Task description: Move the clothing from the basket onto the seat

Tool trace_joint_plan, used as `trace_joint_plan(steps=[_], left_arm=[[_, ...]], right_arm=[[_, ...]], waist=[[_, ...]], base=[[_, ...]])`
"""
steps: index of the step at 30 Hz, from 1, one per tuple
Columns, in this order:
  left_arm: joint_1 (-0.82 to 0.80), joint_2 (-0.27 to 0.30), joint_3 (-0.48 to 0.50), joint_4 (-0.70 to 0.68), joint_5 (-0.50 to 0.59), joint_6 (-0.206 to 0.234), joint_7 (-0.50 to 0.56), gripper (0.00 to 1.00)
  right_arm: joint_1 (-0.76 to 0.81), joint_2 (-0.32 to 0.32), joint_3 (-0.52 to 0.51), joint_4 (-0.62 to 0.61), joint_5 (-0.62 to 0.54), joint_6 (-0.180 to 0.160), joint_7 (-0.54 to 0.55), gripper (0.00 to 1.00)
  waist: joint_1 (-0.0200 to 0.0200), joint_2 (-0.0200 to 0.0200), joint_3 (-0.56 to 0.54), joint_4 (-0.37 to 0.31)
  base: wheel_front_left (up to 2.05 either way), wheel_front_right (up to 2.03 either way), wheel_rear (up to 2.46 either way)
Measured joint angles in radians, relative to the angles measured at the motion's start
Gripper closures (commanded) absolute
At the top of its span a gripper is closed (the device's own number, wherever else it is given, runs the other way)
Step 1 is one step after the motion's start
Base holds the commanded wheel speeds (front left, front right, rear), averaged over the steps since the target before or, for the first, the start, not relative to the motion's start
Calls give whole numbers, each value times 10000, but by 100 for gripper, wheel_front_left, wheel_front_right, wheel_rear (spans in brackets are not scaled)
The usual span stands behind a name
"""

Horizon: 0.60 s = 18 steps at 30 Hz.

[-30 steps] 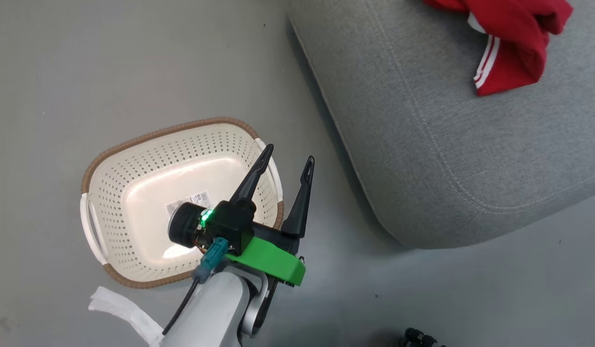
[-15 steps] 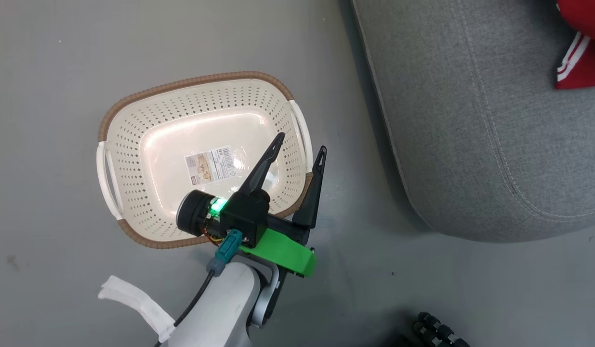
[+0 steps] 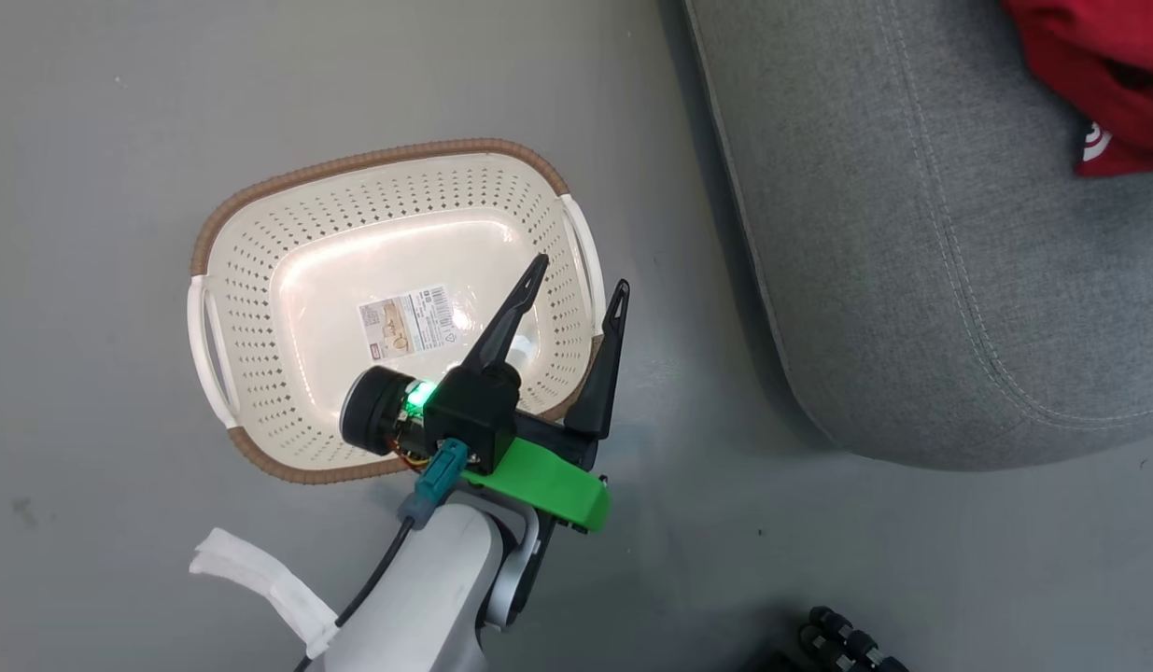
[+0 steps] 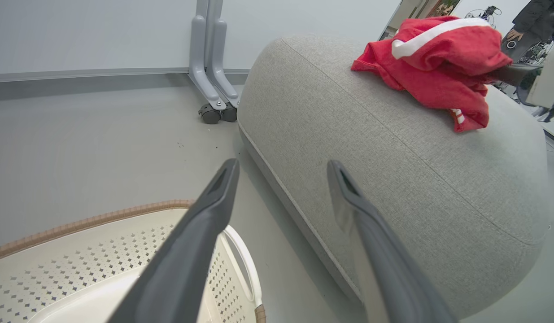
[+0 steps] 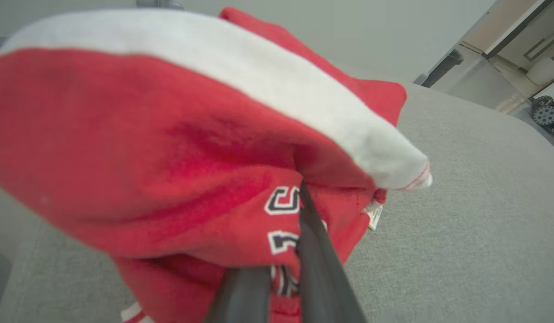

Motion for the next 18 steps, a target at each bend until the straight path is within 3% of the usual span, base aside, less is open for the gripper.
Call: trace_joint_plan(steps=[1,2,3,4,18], left_arm=[[0,-2,8,17,-10,-19,0,0],[1,-2,17,38,-31,-36,0,0],[4,0,40,59,-73,-75,0,0],[7,2,54,75,-88,-92,0,0],[680,0,560,54,-529,-504,0,0]], right_arm=[[12,13,194,128,199,-2,0,100],[41,27,466,213,474,0,0,84],[60,21,694,255,660,0,0,13],[58,4,811,307,759,2,0,0],[405,-566,2054,566,2061,2,0,0]], waist=[[0,0,-41,-17],[0,0,-93,-37],[0,0,-156,-56],[0,0,-210,-70],[-1,0,-1685,-317]], base=[[0,0,0],[0,0,0],[0,0,0],[0,0,0],[0,0,0]])
